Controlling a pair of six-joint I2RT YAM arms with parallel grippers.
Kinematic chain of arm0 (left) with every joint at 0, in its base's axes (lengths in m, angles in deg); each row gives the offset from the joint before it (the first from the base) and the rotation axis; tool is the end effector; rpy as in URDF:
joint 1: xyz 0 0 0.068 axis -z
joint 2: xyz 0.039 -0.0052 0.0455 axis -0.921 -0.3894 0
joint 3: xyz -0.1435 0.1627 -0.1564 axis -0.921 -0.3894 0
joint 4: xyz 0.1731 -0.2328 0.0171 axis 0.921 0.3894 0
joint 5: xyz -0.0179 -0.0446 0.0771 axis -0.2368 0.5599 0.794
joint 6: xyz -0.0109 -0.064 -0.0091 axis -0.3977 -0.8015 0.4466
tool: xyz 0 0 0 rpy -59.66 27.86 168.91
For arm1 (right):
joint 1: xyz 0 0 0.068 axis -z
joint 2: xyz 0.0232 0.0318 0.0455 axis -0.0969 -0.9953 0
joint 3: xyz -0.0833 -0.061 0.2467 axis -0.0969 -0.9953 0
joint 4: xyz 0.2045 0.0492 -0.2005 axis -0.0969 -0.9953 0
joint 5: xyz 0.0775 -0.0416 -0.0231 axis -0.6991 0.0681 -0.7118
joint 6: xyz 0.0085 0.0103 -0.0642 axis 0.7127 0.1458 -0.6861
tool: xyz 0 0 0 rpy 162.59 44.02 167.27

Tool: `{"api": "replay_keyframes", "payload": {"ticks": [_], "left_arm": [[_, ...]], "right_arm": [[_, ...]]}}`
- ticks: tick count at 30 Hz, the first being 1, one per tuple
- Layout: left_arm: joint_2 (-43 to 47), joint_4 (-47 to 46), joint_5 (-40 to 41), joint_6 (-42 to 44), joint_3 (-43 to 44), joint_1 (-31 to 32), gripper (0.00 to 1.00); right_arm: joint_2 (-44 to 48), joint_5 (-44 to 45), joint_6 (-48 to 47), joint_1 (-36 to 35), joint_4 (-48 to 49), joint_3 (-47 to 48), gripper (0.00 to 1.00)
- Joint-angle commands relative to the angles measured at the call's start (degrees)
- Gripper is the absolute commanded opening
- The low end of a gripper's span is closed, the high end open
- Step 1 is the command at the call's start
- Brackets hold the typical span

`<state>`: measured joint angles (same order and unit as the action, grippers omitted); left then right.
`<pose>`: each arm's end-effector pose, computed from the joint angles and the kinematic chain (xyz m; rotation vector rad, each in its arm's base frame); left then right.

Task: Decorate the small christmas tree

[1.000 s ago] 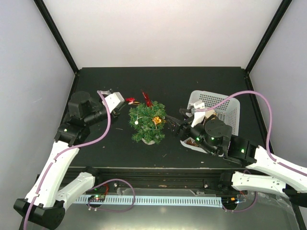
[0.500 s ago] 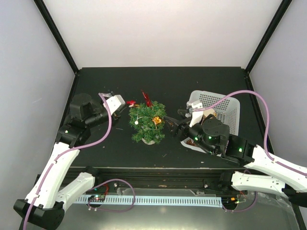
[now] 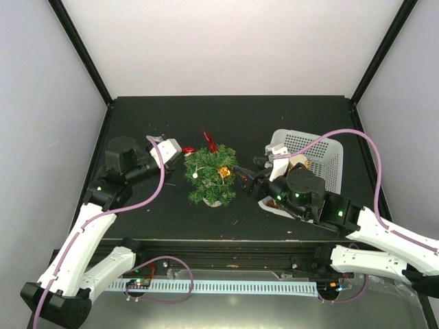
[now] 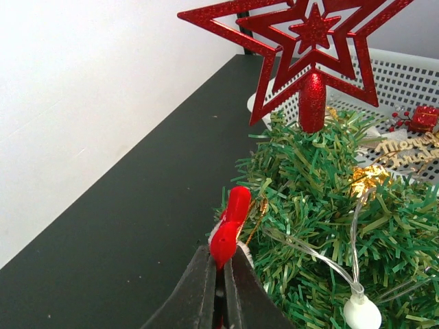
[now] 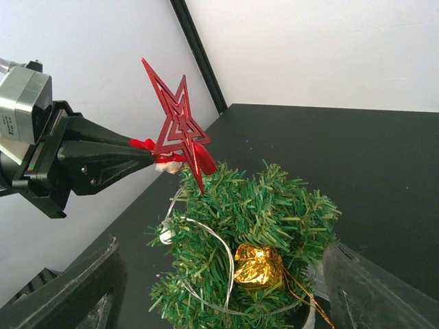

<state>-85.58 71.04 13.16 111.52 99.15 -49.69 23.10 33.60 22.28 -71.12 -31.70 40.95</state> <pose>0.2117 -0.0929 0.3486 1.0011 1.6061 -0.3970 0.1159 0.2099 0.3754 -0.3342 1.8187 0.8340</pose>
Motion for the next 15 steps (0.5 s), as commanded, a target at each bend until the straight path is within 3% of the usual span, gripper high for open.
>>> {"api": "replay_keyframes", "payload": {"ticks": [1,15], "left_arm": [[0.96,-0.51,-0.83,0.76,0.33,0.58,0.02],[1.73,0.41,-0.86,2.12,-1.28,0.89,0.02]], "right_arm": [[-0.08,-1.15,0.95,0.82,1.83,-0.75,0.79],[-0.14,-2.18,1.54,1.78,2.01,-1.16,0.79]]}}
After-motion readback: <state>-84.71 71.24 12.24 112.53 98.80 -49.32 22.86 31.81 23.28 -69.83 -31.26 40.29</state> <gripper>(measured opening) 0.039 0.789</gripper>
